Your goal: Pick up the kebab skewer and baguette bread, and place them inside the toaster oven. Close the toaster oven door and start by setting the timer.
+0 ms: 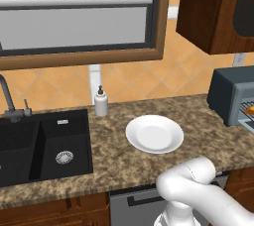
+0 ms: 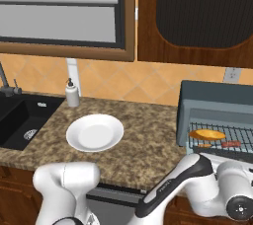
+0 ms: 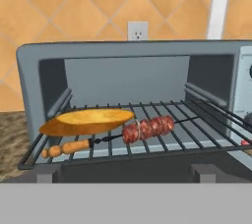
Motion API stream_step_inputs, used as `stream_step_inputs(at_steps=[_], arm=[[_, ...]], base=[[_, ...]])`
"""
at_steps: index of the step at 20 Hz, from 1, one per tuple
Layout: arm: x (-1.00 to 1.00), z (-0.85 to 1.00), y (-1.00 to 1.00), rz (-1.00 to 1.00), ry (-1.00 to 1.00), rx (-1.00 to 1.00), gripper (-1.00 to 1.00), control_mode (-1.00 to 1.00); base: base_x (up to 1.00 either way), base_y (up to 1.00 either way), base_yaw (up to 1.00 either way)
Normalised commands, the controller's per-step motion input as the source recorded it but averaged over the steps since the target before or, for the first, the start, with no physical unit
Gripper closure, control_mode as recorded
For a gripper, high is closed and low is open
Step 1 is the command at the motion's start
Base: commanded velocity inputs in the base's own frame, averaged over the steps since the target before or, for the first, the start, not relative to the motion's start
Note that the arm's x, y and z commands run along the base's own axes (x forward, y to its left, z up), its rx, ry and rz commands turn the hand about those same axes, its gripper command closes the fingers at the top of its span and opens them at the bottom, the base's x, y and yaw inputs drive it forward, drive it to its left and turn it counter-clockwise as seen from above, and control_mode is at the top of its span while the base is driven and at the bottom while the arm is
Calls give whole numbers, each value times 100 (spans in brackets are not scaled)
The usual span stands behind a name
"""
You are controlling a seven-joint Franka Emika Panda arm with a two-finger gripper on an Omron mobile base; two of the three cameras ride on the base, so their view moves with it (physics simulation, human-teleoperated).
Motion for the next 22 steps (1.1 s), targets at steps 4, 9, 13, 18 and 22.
stream_step_inputs(at_steps=[4,9,13,18,22], arm=[[0,0,0,0,-1,0,-100,-100],[2,0,-10,1,0,0,-100,-100],[2,-3,-40,9,-2,-1,-100,-100],[0,-9,-26,13,-1,-13,-100,-100],[0,0,-2,8,0,-5,-100,-100]], base=[[0,0,0],[0,0,0],[0,0,0],[0,0,0],[0,0,0]])
